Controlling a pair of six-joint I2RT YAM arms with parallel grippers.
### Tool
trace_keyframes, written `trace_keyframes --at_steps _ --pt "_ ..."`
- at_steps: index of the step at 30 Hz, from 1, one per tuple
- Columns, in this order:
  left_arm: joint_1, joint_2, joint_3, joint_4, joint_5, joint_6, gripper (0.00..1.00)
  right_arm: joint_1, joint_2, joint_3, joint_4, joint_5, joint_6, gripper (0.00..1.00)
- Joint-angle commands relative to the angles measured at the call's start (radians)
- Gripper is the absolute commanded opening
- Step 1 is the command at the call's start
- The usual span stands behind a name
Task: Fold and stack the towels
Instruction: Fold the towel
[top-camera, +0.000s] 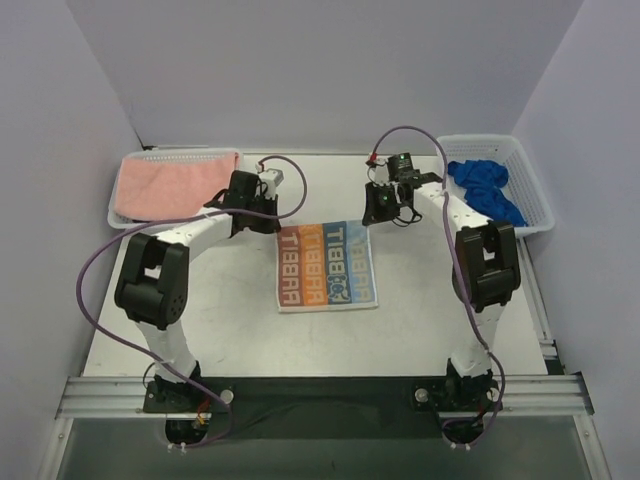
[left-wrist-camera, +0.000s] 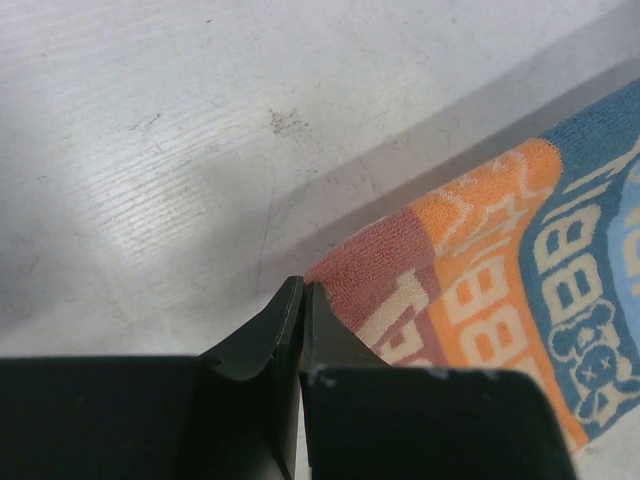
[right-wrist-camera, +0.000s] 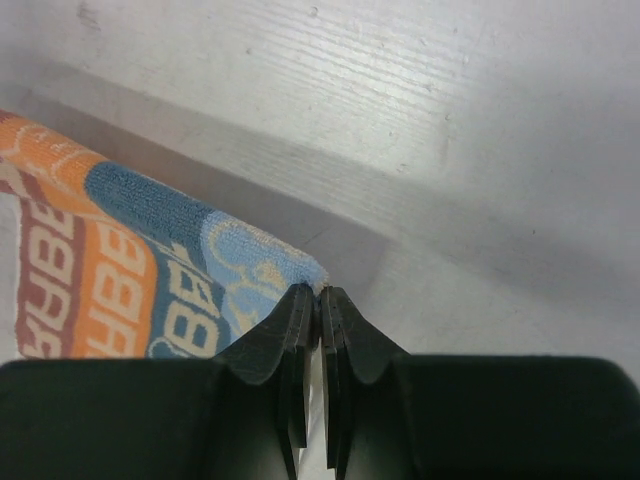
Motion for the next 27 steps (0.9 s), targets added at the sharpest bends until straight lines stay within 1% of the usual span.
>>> trace_keyframes --at_steps 1,7,10,18,23,27 --pt "0.010 -0.104 -0.044 0.061 0.000 -0.008 0.00 -0.001 -0.093 -0.047 0.020 0.027 0.028 0.00" --pt "0.008 -0.199 -0.121 0.060 0.028 -0.062 0.00 0.025 -0.180 -0.153 0.032 0.029 0.051 0.00" --pt "0.005 -0.254 -0.186 0.064 0.049 -0.105 0.00 0.034 -0.243 -0.222 0.040 0.042 0.073 0.00" --pt "-0.012 -0.434 -0.420 0.138 0.080 -0.254 0.00 0.068 -0.383 -0.408 0.103 0.046 0.150 0.00" --pt "-0.067 -0.535 -0.520 0.149 0.089 -0.312 0.00 0.091 -0.455 -0.504 0.123 0.047 0.183 0.00" --pt "-0.119 -0.610 -0.595 0.152 0.060 -0.360 0.00 0.098 -0.495 -0.563 0.130 0.052 0.216 0.00"
